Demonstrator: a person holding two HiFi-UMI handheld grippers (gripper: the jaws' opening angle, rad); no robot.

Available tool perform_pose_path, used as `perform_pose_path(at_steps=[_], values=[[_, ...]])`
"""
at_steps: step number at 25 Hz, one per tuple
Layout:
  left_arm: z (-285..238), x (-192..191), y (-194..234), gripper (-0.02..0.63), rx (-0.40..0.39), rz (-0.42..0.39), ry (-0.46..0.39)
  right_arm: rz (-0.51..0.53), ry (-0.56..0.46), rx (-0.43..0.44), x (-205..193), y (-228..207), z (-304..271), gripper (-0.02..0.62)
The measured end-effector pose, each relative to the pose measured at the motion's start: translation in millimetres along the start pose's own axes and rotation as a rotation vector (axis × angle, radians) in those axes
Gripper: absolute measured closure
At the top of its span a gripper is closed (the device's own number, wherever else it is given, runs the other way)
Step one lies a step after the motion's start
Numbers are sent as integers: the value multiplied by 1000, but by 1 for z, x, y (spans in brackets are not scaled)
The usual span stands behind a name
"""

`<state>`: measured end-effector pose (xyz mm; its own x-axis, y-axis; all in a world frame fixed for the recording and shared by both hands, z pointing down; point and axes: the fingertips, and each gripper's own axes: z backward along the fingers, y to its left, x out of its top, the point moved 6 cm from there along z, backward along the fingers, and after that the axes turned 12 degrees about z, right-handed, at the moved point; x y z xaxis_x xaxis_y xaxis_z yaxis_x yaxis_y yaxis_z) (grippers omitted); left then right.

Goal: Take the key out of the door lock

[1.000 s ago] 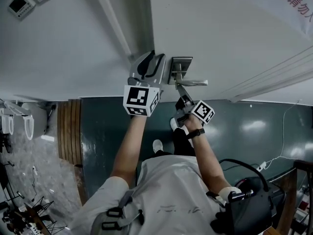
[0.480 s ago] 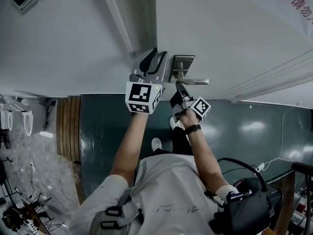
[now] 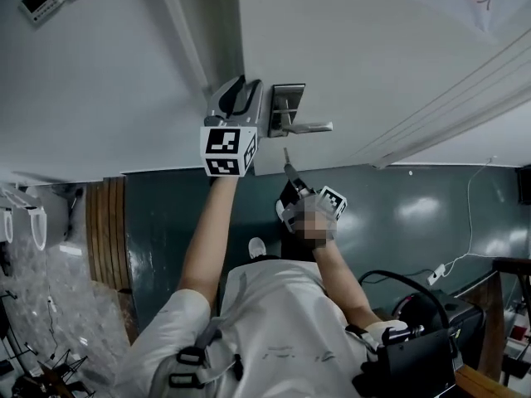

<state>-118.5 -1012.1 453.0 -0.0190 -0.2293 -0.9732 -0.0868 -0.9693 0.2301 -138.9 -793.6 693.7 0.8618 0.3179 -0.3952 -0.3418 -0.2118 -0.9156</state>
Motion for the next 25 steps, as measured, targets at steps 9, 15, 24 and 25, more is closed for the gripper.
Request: perform_pose_path(at_steps=[9, 15, 24, 25], values=[[44, -5, -23, 485, -17, -16, 4, 366, -79, 46, 26, 85, 72, 572], [94, -15, -64, 568, -51, -7, -11, 668, -166, -58, 58, 135, 117, 572], [154, 1, -124, 604, -21, 13, -78, 854, -226, 88, 72, 228, 169, 571], [162, 1, -135, 604, -14, 16, -80, 876, -214, 94, 70, 234, 177, 571]])
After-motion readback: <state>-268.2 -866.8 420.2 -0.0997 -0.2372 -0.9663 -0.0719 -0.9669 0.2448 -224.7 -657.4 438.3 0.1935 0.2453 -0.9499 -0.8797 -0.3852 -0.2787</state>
